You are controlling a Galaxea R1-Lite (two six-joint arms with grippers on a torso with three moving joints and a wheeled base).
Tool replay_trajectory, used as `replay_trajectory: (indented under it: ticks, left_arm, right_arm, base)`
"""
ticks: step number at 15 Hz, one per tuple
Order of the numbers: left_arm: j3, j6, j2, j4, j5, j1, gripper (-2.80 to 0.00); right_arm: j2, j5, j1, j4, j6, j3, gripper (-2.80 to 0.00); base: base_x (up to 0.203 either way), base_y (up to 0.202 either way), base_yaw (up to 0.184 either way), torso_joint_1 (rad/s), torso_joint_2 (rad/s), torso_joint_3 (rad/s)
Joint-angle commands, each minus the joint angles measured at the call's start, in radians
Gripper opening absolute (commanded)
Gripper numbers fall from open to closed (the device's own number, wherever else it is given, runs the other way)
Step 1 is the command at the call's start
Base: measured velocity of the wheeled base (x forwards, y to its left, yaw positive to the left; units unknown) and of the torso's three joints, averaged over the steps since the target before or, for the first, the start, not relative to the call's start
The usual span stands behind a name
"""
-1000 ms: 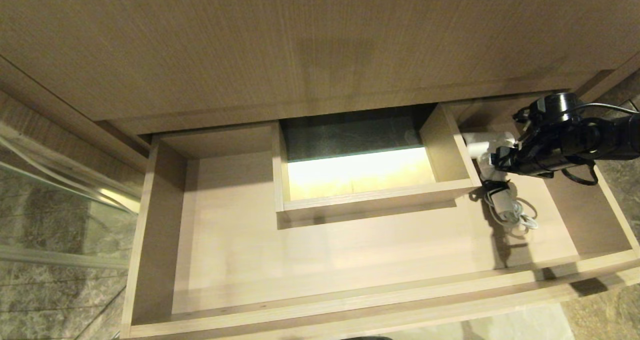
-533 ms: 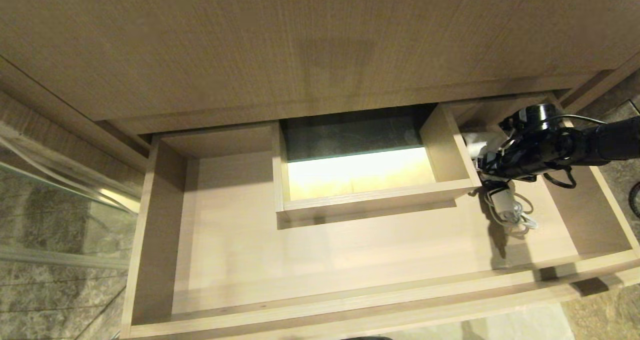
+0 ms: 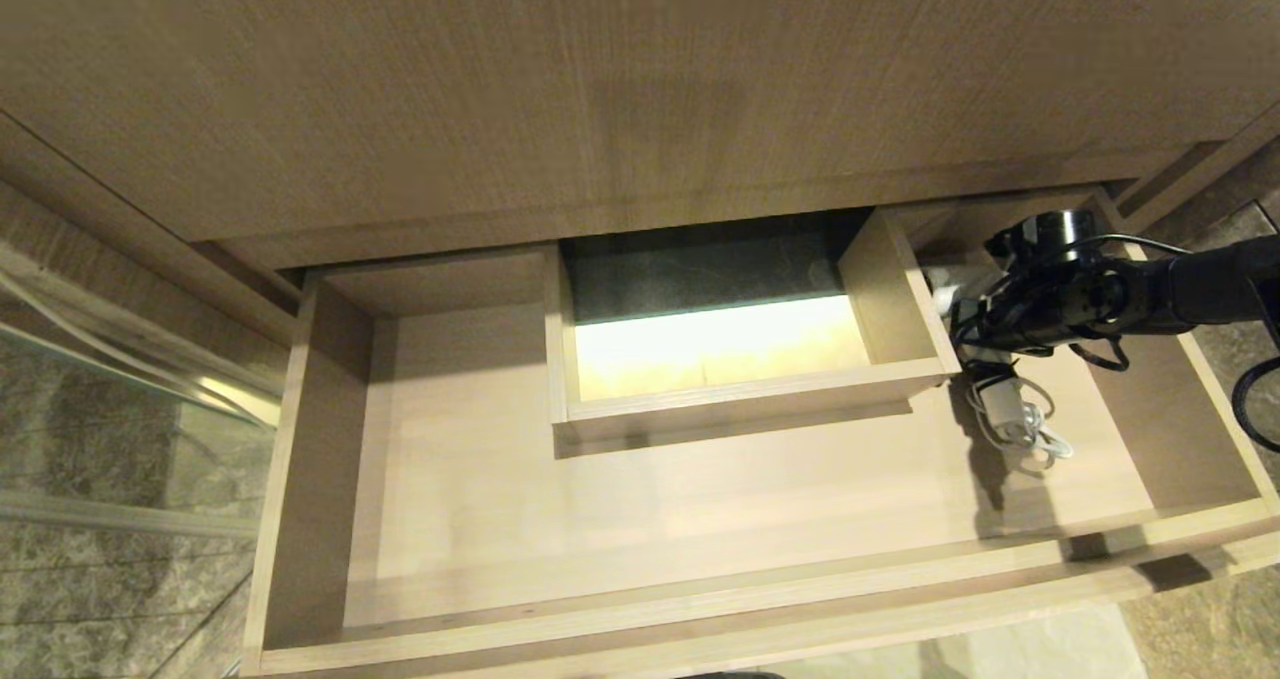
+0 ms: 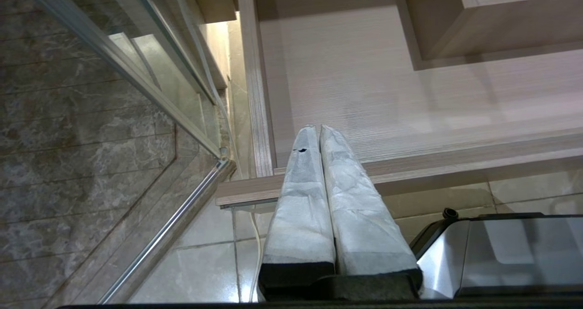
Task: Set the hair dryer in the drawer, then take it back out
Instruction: Pick up the hairdryer
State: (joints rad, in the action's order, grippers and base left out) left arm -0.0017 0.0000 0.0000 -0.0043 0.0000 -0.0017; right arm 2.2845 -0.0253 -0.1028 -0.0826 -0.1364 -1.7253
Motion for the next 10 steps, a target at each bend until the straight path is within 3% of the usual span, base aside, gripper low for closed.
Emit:
replay_trajectory:
  ticks: [1, 3, 7, 10]
  left_arm:
    - [0.0, 0.0, 0.0, 0.0, 0.0, 0.0, -2.8]
    - [0.0, 0.0, 0.001, 0.0, 0.0, 0.0, -2.8]
    - [0.0, 0.0, 0.002, 0.0, 0.0, 0.0, -2.8]
    - [0.0, 0.0, 0.0, 0.0, 0.0, 0.0, -2.8]
  right_arm:
    - [-0.031, -0.004, 0.0, -0.005, 0.009, 0.013, -2.8]
    - [-0.091, -0.008, -0.001, -0.028, 0.032, 0.051, -2.8]
    - [-0.244, -0.017, -0.032, -0.14, 0.18, 0.133, -2.8]
    - [-0.366, -0.019, -0.043, -0.181, 0.215, 0.192, -2.8]
  base:
    - [0.0, 0.0, 0.0, 0.0, 0.0, 0.0]
    - [0.0, 0.0, 0.0, 0.0, 0.0, 0.0]
    - [0.0, 0.0, 0.0, 0.0, 0.0, 0.0]
    - [0.0, 0.0, 0.0, 0.0, 0.0, 0.0]
